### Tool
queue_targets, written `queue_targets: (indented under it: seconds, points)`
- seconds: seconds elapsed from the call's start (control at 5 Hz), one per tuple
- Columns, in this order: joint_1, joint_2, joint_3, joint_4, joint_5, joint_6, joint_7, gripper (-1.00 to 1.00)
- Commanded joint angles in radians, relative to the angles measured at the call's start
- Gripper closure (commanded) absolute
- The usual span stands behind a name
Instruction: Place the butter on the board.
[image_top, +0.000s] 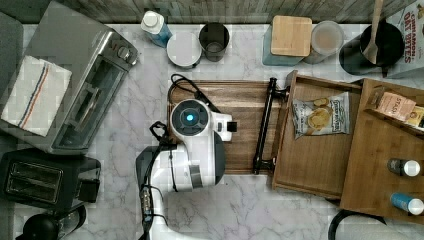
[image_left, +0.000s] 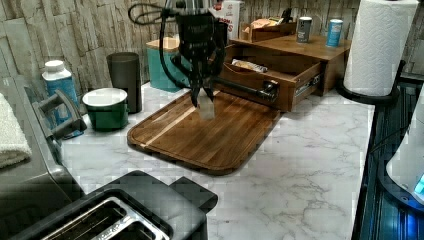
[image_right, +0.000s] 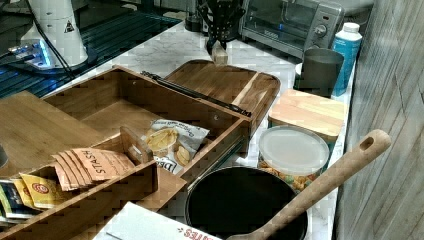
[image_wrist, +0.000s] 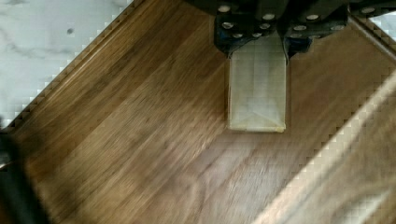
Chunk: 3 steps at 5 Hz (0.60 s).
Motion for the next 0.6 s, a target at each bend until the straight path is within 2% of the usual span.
queue_targets:
  seconds: [0.2, 0.4, 0.6]
  points:
    - [0.042, -0.016, 0.016, -0.086, 0.024, 0.165, 0.034, 1.00]
    - [0.062, -0.007, 0.024, -0.103, 0.008, 0.192, 0.099, 1.00]
    - [0.074, -0.005, 0.032, -0.095, 0.008, 0.199, 0.147, -1.00]
